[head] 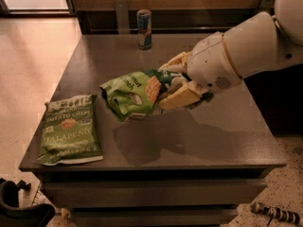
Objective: Move green rice chip bag near green jalapeno chip bag
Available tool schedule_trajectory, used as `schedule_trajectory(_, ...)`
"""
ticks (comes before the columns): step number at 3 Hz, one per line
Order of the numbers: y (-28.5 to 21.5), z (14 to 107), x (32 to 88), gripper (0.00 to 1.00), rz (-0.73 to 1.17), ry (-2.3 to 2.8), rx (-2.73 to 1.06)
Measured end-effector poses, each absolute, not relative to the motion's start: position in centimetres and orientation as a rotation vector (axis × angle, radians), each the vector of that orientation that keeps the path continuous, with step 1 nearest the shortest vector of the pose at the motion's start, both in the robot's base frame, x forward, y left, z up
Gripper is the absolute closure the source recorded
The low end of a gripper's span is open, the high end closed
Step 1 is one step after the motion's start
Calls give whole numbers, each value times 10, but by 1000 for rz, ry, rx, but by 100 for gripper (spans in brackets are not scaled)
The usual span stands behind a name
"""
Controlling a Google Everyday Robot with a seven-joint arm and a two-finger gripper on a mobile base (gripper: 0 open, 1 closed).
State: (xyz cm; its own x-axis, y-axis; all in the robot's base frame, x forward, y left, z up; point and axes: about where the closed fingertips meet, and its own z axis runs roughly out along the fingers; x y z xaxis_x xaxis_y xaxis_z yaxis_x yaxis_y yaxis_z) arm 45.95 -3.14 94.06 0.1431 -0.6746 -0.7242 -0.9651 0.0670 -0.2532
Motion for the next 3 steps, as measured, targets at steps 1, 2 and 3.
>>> schedule_trajectory(1, -29, 941, 459, 18, 492, 1597, -1680)
schedule_trajectory(2, -27, 942, 457, 0, 490, 1593, -1686)
schedule_trajectory(3, -27, 942, 457, 0, 490, 1593, -1686)
